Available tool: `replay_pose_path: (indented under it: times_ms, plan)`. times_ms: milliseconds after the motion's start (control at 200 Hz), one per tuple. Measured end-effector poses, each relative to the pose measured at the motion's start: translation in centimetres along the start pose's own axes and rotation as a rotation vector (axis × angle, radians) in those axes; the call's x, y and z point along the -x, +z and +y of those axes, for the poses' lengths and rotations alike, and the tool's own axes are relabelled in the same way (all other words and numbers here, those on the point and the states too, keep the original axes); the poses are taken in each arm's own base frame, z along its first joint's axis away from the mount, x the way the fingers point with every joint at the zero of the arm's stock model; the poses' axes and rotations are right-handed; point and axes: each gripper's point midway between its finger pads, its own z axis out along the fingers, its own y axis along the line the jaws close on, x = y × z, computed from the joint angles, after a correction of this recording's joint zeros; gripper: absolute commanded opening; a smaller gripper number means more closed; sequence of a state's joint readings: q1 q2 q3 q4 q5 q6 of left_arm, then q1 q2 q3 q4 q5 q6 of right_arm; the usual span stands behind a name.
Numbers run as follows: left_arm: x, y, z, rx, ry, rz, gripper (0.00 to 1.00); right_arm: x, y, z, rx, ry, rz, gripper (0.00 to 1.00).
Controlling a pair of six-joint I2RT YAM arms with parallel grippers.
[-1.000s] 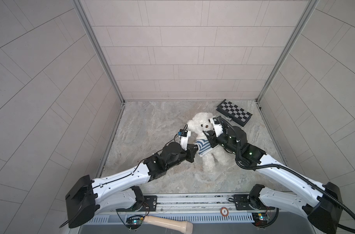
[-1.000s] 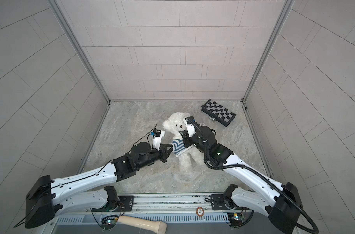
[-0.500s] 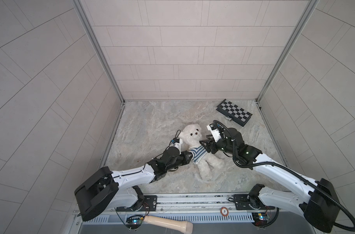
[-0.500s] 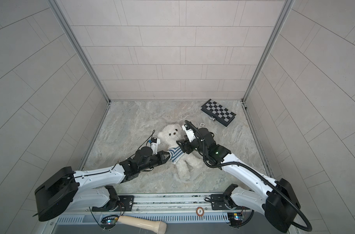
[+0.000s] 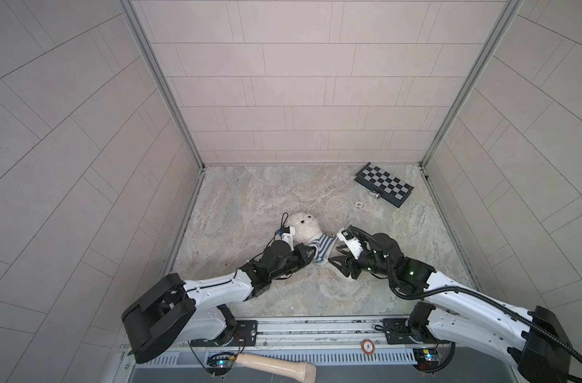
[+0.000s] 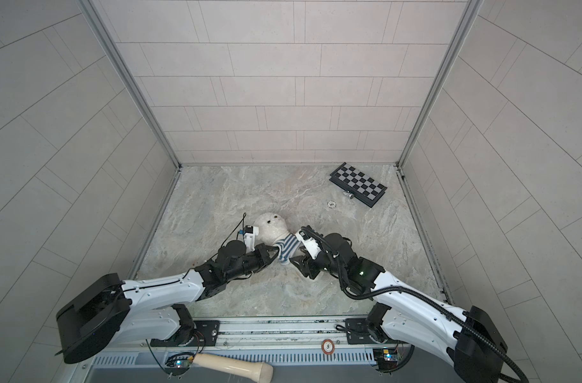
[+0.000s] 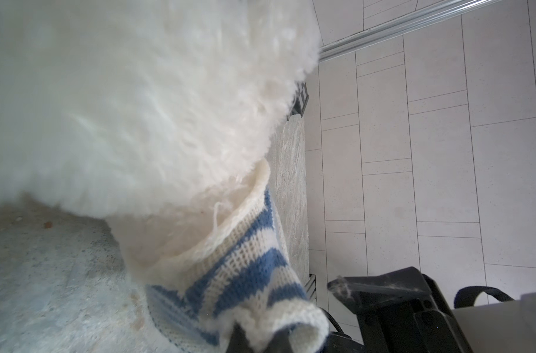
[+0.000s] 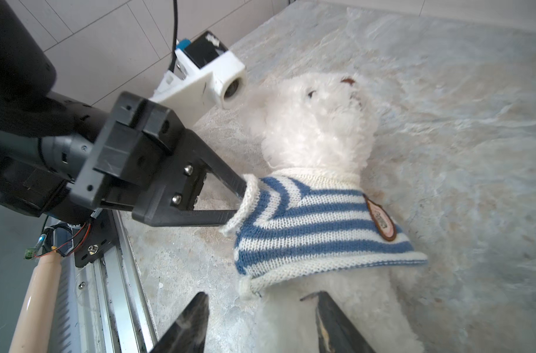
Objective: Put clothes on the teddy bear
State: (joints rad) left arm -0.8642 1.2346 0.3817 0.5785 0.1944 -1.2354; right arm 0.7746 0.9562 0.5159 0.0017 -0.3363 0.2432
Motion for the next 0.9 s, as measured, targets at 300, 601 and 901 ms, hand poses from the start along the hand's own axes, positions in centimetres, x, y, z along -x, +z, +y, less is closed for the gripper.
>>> replay_pose_path:
  times_ms: [300,601,901]
  plan:
    - [-0.1,-0.1,-0.2,-0.006,-0.013,0.004,0.0,-0.9,1.8,0.6,0.04,-0.004,0.035,0.41]
    - [0.1,-0.1,-0.7,-0.028,-0.028,0.001,0.0,-1.8,2.9,0.1,0.024,-0.014,0.069,0.21]
    - [0.2,-0.7,-2.0,-0.068,-0.023,0.002,0.0,-0.8,2.0,-1.0,-0.058,-0.032,0.025,0.0]
